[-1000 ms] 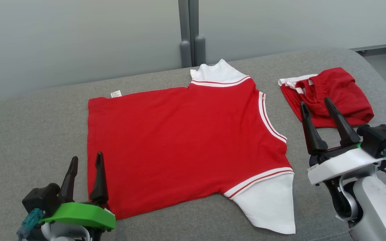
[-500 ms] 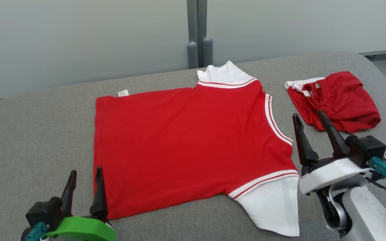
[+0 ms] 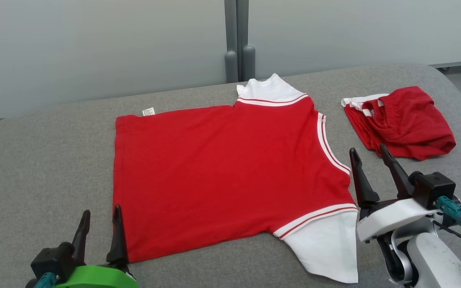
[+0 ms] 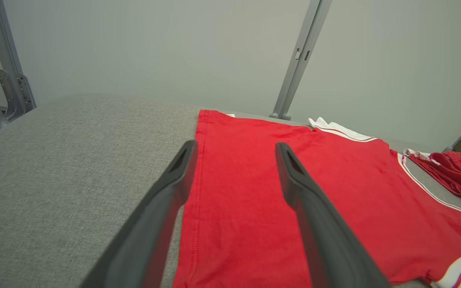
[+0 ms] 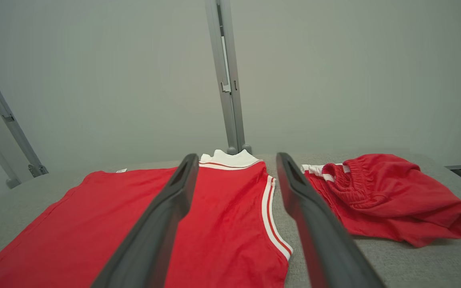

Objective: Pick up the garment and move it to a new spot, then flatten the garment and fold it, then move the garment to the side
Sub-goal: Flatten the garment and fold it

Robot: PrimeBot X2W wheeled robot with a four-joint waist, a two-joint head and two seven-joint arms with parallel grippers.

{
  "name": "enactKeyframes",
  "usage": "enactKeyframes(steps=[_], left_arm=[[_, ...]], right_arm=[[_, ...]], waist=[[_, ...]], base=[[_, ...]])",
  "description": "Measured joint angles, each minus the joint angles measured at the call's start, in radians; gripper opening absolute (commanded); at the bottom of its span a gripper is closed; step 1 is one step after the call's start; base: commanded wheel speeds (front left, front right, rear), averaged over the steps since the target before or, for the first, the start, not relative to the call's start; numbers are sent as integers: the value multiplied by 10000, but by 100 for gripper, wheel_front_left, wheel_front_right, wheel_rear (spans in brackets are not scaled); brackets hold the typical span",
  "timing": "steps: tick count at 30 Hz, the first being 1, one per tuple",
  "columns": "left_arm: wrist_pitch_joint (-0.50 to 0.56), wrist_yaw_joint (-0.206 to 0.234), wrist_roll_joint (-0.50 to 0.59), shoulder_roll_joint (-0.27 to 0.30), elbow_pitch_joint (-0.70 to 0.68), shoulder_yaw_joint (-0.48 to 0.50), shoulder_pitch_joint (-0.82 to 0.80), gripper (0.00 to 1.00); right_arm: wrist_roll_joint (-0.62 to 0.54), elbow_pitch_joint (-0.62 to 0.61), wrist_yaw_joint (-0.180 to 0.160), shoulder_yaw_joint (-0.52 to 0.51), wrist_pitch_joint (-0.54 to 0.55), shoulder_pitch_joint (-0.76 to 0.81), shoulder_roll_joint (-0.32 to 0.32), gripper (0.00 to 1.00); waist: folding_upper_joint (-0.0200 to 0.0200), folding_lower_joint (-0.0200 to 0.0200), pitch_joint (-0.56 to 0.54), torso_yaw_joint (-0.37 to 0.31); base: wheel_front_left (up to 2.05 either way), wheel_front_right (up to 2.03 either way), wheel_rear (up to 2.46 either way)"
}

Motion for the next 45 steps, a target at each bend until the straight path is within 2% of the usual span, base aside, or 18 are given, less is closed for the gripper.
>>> enactKeyframes(steps=[18, 26, 34, 41, 45], left_arm=[[0, 0, 81, -59, -23, -61, 197, 100], [359, -6, -188, -79, 489, -299, 584, 100], [637, -12, -291, -92, 694, -368, 784, 100], [633, -12, -360, -96, 669, -328, 779, 100], [633, -61, -360, -96, 671, -336, 759, 100]], right_arm=[[-111, 63, 19, -113, 0, 17, 180, 100], [-15, 610, 284, 38, 0, 801, 155, 100], [1275, 1012, 729, -36, 111, 2141, 500, 100], [1801, 1613, 1158, 198, 420, 2887, 646, 100], [1942, 1893, 1281, 261, 472, 2886, 865, 100]], waist=[[0, 0, -7, 13], [0, 0, 27, 43], [0, 0, 239, 128], [0, 0, 554, 157], [0, 0, 703, 126]], base=[[0, 0, 0], [0, 0, 0], [0, 0, 0], [0, 0, 0], [0, 0, 0]])
